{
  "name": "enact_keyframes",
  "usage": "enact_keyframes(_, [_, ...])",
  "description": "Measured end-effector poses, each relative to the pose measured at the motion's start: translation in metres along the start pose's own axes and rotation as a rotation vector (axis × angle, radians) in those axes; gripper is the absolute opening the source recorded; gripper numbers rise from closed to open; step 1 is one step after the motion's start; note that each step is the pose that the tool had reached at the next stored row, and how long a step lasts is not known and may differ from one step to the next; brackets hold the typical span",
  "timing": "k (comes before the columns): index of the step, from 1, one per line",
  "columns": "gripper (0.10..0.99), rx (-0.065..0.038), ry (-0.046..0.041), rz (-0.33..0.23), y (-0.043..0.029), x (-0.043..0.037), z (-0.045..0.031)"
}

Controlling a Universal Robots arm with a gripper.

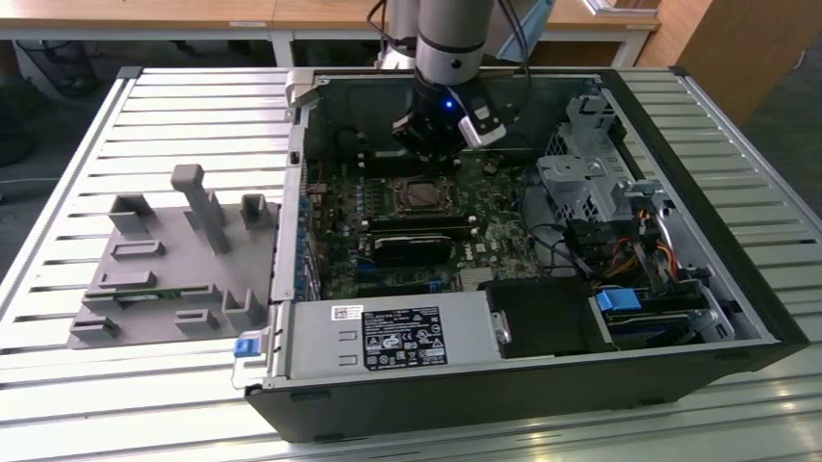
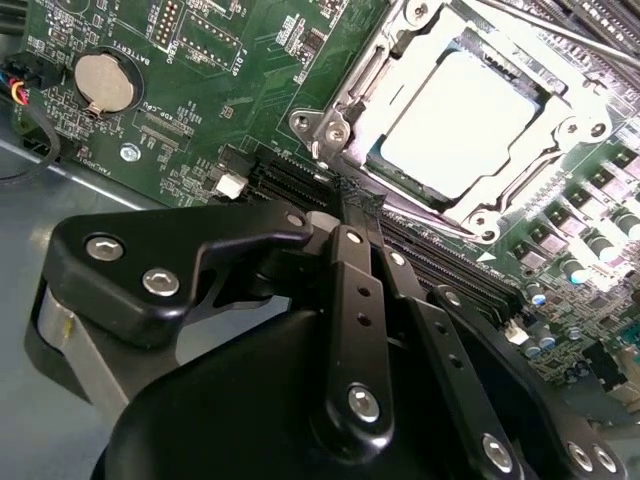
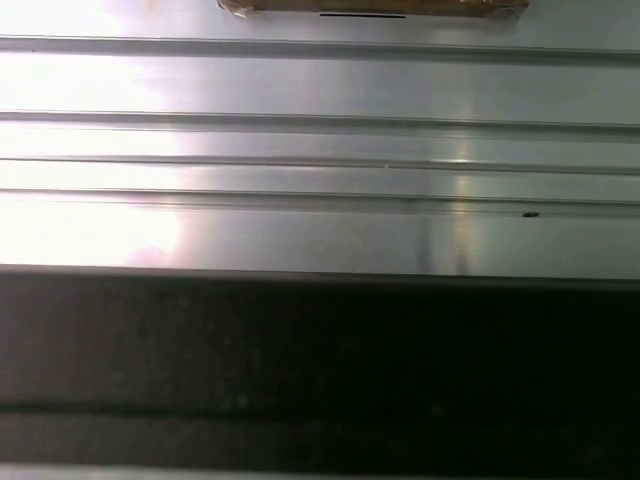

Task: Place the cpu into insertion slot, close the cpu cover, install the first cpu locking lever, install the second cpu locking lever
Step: 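Install the first cpu locking lever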

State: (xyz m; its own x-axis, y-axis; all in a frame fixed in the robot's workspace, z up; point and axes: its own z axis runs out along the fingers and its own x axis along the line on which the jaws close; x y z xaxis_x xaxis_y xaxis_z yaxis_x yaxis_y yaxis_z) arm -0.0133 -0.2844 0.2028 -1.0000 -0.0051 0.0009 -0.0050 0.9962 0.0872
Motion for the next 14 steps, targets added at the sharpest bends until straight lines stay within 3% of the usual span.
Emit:
enact_keyframes(8, [0.106,0.002,-0.0002,0.000,0.0000,-0.0001,0.0010])
enact_keyframes(14, [0.106,0.020,0.0001,0.000,0.0010,0.0000,0.0018])
